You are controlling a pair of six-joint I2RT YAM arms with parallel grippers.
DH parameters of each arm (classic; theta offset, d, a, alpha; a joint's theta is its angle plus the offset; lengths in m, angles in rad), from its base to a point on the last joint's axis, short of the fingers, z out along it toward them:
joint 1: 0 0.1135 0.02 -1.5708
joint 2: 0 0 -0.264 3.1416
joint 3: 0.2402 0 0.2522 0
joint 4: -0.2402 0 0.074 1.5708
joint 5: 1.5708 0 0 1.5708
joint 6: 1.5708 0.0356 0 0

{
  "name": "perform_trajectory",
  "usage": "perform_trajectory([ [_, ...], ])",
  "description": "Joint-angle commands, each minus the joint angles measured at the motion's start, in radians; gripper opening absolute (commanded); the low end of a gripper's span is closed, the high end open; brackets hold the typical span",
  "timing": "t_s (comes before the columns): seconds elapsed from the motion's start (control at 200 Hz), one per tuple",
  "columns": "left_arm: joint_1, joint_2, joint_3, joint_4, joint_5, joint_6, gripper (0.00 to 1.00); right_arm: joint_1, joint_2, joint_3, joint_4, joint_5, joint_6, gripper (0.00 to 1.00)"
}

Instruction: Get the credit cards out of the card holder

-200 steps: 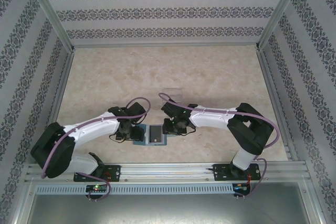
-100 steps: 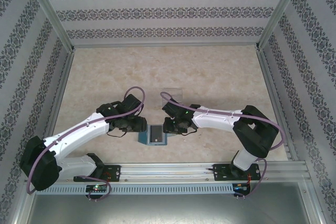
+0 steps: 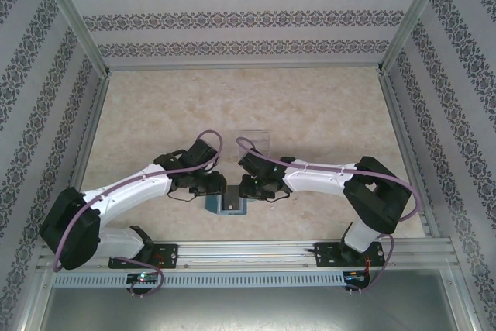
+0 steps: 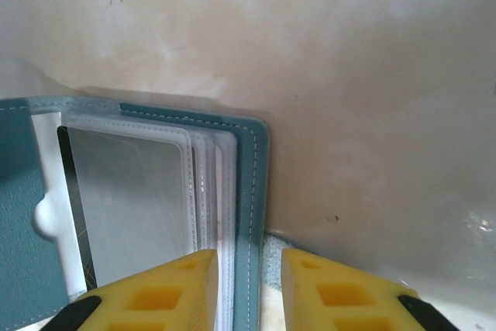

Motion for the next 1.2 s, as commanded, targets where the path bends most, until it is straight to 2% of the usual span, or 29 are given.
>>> perform_trajectory([
  [0.0,0.011,-0.004,-0.048,0.045,-0.010,-0.015,0.32,0.009,-0.015,-0.012,0.041,-0.019,0.021,0.28],
  [0.195,0.027,-0.043,-0.125,0.146,0.030,-0.039,0.37,0.010,0.008,0.002,0.048,-0.026,0.020,0.29],
  [0.639,0.088,-0.114,-0.296,0.347,0.109,-0.083,0.40,0.020,0.052,0.029,0.056,-0.046,-0.001,0.32],
  [1.194,0.103,-0.025,-0.325,0.388,0.108,-0.058,0.37,0.030,0.045,0.045,0.024,-0.023,-0.009,0.35],
])
